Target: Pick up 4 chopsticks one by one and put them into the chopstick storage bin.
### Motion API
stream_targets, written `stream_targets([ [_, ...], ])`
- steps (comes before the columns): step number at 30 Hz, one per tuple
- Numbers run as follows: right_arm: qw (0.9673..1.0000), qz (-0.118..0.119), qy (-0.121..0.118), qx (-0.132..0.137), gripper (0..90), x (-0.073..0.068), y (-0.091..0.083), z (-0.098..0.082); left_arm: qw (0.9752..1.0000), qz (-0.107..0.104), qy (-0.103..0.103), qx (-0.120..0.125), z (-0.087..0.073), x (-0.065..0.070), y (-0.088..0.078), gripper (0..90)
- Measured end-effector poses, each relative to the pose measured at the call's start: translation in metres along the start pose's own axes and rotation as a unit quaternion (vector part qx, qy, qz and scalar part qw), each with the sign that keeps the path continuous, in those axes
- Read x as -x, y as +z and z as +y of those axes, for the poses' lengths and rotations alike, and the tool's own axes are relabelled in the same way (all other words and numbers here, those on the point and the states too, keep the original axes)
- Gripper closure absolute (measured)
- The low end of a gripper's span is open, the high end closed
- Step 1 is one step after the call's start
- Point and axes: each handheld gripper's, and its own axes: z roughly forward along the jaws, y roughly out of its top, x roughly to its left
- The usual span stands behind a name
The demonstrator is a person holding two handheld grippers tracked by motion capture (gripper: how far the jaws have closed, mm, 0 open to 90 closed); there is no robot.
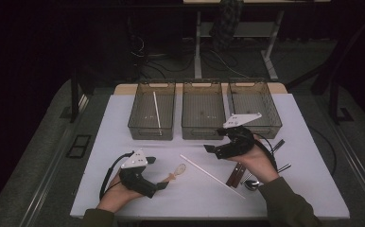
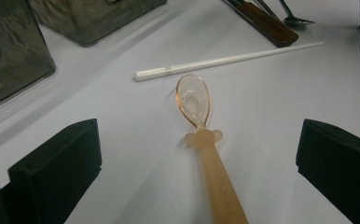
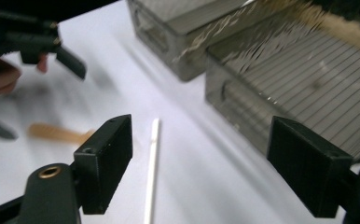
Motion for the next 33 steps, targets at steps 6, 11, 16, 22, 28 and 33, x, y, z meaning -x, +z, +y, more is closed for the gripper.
stream_targets([
  [6, 0.9999, 0.009, -0.002, -0.013, 28.2, -0.006, -0.007, -0.020, 1.0000, 0.006, 0.000, -0.003, -0.003, 0.002, -0.002, 0.0],
  [11, 0.9995, 0.013, 0.005, -0.028, 36.1, -0.006, -0.011, -0.037, 1.0000, 0.004, 0.006, -0.003, -0.002, 0.004, -0.002, 0.0],
  [16, 0.9989, 0.025, 0.008, -0.038, 44.5, -0.010, -0.016, -0.050, 0.9999, -0.001, 0.013, -0.008, -0.001, 0.005, 0.000, 0.0],
  [22, 0.9975, 0.041, 0.015, -0.056, 55.5, -0.014, -0.019, -0.064, 0.9999, -0.001, 0.011, -0.008, 0.000, 0.006, 0.001, 0.0],
  [28, 0.9962, 0.044, 0.015, -0.074, 62.2, -0.014, -0.010, -0.069, 0.9998, -0.002, 0.017, -0.010, 0.001, 0.007, 0.002, 0.0],
  [33, 0.9937, 0.060, 0.015, -0.094, 70.6, -0.017, 0.001, -0.071, 0.9997, -0.005, 0.019, -0.011, 0.001, 0.008, 0.003, 0.0],
])
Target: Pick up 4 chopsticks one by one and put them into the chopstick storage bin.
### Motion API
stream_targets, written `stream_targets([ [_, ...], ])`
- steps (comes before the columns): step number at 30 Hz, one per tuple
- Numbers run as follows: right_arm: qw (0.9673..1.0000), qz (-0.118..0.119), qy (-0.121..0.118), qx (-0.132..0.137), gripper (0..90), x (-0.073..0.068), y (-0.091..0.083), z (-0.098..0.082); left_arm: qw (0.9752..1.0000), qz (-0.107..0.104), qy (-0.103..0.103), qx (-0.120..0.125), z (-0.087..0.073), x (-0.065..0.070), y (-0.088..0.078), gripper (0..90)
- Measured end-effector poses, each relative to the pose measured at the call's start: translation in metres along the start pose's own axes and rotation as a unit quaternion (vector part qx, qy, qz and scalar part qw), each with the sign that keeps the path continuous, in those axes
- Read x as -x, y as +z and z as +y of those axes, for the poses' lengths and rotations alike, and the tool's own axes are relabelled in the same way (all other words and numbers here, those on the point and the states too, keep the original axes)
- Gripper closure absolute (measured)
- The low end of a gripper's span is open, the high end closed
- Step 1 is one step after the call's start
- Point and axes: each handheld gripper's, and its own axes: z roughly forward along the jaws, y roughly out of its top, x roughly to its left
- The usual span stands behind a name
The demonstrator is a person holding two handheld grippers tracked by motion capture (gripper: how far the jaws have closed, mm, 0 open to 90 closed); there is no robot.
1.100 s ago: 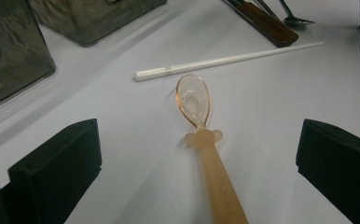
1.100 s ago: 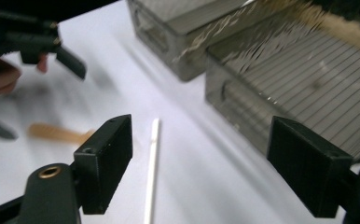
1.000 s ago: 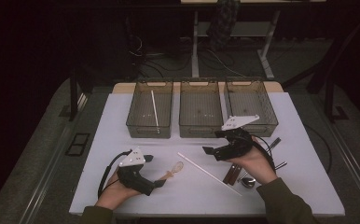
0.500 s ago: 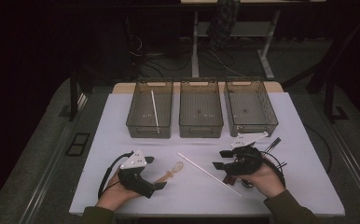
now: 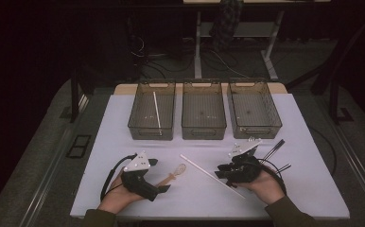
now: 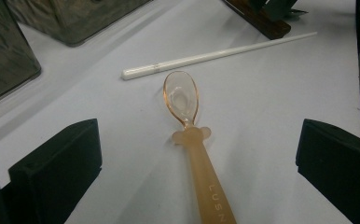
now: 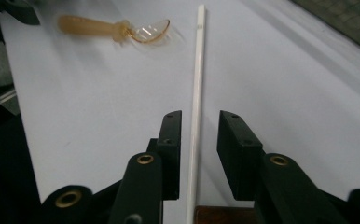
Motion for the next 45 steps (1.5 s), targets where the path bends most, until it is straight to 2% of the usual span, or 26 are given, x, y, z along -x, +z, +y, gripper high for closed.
stream_targets([
  [4, 0.9999, -0.007, -0.009, -0.011, 75.3, -0.002, 0.006, 0.001, 1.0000, -0.001, 0.002, 0.001, 0.001, 0.001, 0.000, 0.0],
  [7, 0.9996, -0.009, -0.008, -0.024, 76.9, -0.003, 0.010, 0.001, 1.0000, -0.002, 0.000, 0.001, 0.000, 0.001, 0.001, 0.0],
  [12, 0.9985, -0.012, -0.019, -0.050, 78.8, -0.006, 0.020, -0.001, 1.0000, -0.001, 0.001, 0.000, 0.000, 0.001, 0.000, 0.0],
  [18, 0.9971, -0.019, -0.033, -0.065, 80.6, -0.009, 0.029, -0.001, 1.0000, -0.002, 0.001, 0.000, 0.000, 0.000, 0.001, 0.0],
  [29, 0.9948, -0.050, -0.048, -0.075, 81.3, -0.018, 0.031, 0.000, 1.0000, -0.003, 0.003, -0.008, 0.000, 0.001, 0.003, 0.0],
  [40, 0.9945, -0.061, -0.037, -0.076, 84.6, -0.020, 0.032, 0.001, 1.0000, -0.004, 0.004, -0.008, 0.000, 0.001, 0.003, 0.0],
  [45, 0.9952, -0.063, -0.022, -0.072, 84.9, -0.020, 0.032, 0.000, 0.9999, -0.004, 0.005, -0.008, 0.000, 0.001, 0.003, 0.0],
])
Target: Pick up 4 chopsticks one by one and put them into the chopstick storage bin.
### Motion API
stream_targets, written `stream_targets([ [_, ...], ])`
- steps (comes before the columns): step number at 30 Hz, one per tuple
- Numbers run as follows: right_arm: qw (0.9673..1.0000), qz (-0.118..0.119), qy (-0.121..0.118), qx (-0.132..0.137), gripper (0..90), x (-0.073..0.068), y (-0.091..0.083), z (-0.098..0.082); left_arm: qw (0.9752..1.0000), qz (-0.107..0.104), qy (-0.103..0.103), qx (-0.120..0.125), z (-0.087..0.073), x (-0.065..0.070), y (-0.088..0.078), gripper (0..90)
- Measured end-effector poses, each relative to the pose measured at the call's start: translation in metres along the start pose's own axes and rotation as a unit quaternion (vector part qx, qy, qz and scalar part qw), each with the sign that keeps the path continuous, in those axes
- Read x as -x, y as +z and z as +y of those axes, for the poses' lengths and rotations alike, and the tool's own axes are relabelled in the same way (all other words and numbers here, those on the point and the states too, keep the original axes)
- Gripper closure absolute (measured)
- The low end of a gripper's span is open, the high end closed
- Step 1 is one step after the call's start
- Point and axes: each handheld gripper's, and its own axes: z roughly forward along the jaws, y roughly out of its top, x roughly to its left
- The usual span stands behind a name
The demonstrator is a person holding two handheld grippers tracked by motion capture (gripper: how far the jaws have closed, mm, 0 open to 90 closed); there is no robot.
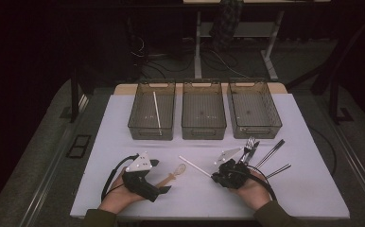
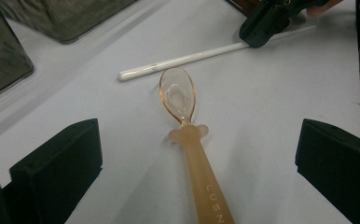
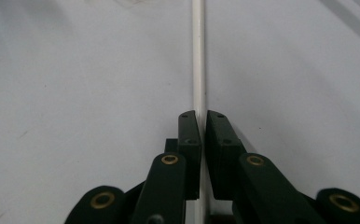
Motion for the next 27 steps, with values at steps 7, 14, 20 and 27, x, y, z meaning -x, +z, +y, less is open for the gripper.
stream_targets([
  [7, 1.0000, 0.005, 0.006, 0.002, 84.9, 0.002, -0.001, 0.000, 1.0000, 0.001, 0.000, 0.002, 0.000, 0.000, -0.001, 0.0],
  [14, 0.9998, 0.013, 0.008, 0.013, 85.0, 0.006, -0.007, 0.001, 1.0000, 0.000, 0.000, 0.002, 0.000, 0.000, -0.001, 0.0],
  [20, 0.9994, 0.017, 0.007, 0.029, 85.0, 0.011, -0.017, 0.002, 1.0000, 0.001, 0.000, 0.002, 0.000, 0.000, -0.001, 0.0],
  [27, 0.9984, 0.017, 0.012, 0.052, 85.0, 0.017, -0.030, 0.001, 1.0000, 0.001, 0.001, 0.002, 0.000, -0.001, -0.001, 0.0],
])
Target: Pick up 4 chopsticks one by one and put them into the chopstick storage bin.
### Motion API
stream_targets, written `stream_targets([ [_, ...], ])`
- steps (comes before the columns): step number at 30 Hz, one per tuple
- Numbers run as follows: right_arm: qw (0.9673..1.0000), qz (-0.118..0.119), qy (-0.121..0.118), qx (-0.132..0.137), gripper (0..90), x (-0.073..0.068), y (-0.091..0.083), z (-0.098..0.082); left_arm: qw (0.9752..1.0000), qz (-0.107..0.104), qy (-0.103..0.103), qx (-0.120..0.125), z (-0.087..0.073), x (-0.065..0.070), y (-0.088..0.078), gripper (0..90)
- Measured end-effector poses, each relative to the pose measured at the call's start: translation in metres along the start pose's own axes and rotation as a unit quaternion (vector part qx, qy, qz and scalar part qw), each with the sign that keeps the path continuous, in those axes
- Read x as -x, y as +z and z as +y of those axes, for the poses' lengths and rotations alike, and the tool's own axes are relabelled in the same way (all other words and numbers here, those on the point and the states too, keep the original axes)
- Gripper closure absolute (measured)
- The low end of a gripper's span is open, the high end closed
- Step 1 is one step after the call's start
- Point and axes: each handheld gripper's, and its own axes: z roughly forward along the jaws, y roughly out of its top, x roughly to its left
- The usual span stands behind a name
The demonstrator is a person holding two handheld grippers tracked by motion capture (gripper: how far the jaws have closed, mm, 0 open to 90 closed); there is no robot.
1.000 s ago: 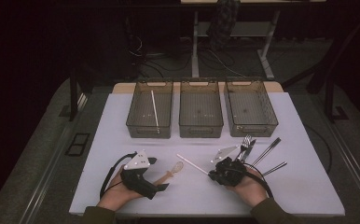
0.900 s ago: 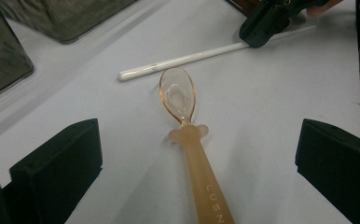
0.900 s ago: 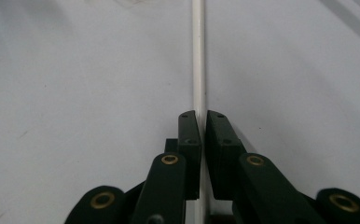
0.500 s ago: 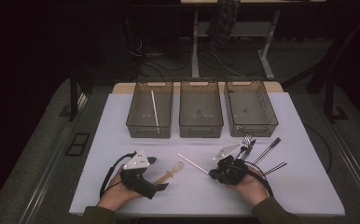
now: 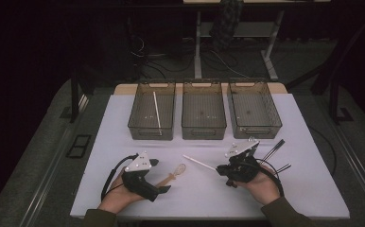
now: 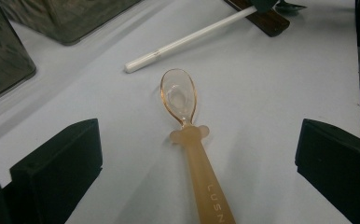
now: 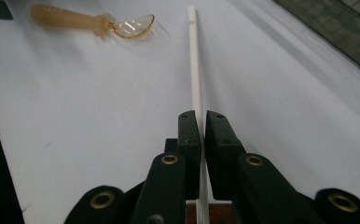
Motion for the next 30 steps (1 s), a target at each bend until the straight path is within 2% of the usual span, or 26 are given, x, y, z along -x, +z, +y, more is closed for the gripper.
stream_targets([
  [9, 0.9998, 0.002, 0.005, 0.019, 85.0, 0.003, -0.010, 0.001, 1.0000, 0.000, -0.001, 0.000, 0.000, 0.000, 0.000, 0.0],
  [19, 0.9994, 0.011, 0.003, 0.033, 85.0, 0.004, -0.013, 0.005, 1.0000, -0.002, -0.004, 0.004, -0.001, -0.001, -0.001, 0.0],
  [30, 0.9984, 0.010, 0.004, 0.055, 85.0, 0.011, -0.018, 0.018, 0.9999, 0.001, -0.010, 0.006, -0.002, -0.003, -0.002, 0.0],
])
